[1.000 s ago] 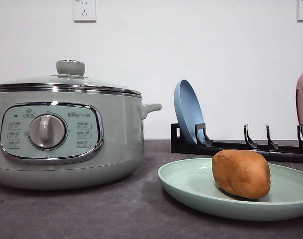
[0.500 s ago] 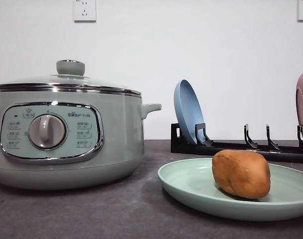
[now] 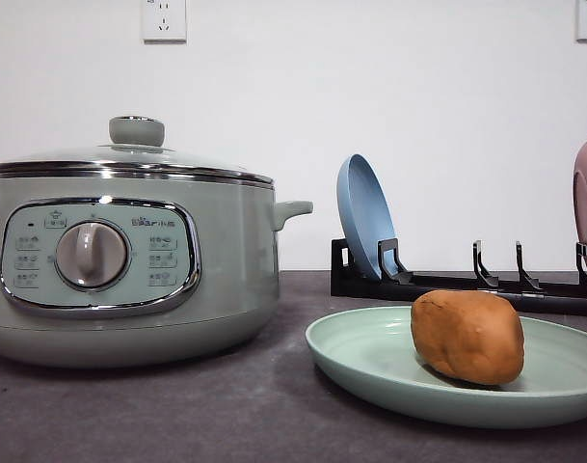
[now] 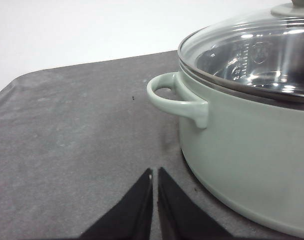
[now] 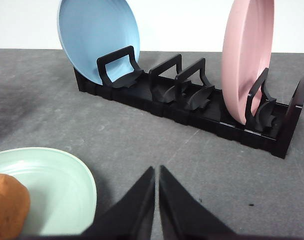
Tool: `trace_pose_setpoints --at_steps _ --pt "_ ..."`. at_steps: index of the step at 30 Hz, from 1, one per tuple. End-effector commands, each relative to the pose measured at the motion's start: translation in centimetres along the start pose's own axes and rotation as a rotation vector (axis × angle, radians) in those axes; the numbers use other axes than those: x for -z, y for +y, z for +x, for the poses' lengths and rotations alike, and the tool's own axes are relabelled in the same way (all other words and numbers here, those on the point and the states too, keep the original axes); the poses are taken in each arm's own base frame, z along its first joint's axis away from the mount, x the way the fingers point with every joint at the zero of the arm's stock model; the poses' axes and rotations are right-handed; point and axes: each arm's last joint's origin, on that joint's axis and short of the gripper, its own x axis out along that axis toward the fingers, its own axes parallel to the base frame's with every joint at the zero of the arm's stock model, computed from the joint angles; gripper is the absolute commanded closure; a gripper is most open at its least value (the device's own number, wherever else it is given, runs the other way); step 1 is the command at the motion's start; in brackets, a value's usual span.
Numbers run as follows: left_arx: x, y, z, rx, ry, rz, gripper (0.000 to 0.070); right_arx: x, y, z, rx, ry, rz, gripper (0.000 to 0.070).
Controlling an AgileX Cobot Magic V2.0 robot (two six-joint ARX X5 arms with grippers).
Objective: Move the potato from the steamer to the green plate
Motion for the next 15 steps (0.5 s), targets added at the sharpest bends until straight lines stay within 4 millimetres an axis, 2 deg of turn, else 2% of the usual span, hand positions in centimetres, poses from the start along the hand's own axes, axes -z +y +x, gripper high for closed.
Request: trace_pose_setpoints --at_steps 1,15 --pt "0.73 -0.07 0.19 0.001 0.026 0.001 0.0690 0.13 -0.01 0.03 -0.001 0.002 -0.003 0.0700" --pt "0.73 -0.07 0.19 0.001 0.026 0.002 0.0690 0.13 -0.01 0.03 -0.001 0.002 -0.003 0.0699"
